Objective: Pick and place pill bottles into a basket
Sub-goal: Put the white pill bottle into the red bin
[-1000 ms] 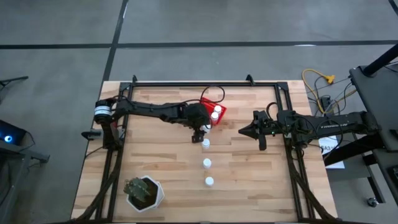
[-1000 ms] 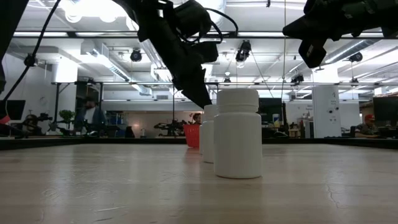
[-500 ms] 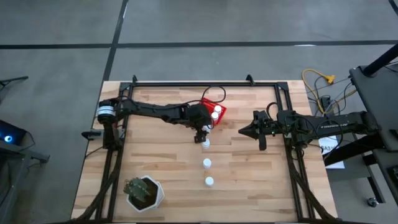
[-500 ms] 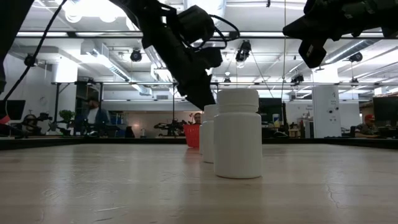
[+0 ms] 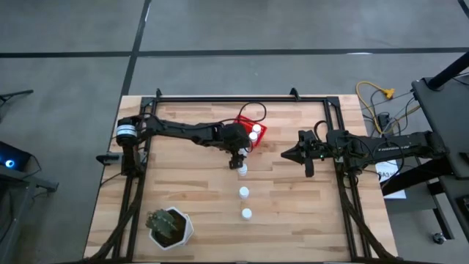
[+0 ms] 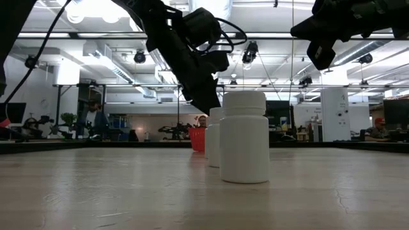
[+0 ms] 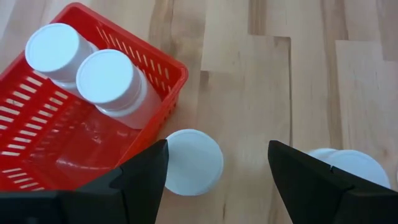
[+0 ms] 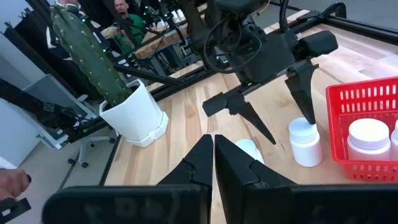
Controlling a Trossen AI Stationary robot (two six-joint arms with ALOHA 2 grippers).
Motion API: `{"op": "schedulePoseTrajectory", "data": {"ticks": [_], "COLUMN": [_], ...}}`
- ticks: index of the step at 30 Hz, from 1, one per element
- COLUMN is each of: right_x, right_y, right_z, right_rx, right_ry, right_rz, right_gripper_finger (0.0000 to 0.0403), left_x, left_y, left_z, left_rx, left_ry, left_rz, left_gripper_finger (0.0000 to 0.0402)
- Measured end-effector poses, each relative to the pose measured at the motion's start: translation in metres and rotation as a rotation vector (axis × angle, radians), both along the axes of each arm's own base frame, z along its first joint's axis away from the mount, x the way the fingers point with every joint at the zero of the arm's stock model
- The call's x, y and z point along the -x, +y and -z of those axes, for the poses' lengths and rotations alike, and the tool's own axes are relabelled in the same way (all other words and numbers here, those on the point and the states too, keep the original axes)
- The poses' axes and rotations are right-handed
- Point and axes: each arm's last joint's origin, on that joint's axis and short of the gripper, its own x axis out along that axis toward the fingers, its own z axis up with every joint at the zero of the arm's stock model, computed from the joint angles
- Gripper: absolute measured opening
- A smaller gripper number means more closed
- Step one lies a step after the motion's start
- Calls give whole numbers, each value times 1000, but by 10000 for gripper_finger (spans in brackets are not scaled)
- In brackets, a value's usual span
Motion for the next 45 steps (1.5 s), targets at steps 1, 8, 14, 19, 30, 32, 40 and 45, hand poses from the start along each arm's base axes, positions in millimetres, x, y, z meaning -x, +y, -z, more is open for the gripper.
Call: {"op": "schedulePoseTrajectory", "data": {"ticks": [1, 8, 14, 19, 30, 32, 40, 45], "right_x": [0, 0, 0, 0, 0, 0, 0, 0], "right_y": [0, 0, 0, 0, 0, 0, 0, 0], "right_z": [0, 0, 0, 0, 0, 0, 0, 0], "right_rx": [0, 0, 4, 4, 9, 10, 11, 12], "right_ry": [0, 1, 1, 1, 1, 0, 1, 1], "right_rz": [0, 0, -1, -1, -1, -2, -2, -2], "right_gripper_finger": [8, 9, 9, 9, 9, 9, 9, 9], "left_x": [0, -1, -1, -1, -5, -5, -2, 1], "left_y": [0, -1, -2, -2, 4, 6, 10, 10], "left_z": [0, -1, -1, -10, -29, -29, -28, -22], "left_rx": [0, 35, 65, 58, 43, 44, 16, -10], "left_ry": [-1, -8, -13, -25, -45, -38, -4, 30], "left_rz": [0, 27, 51, 49, 34, 30, 1, 36], "left_gripper_finger": [258, 258, 258, 258, 273, 290, 352, 357]}}
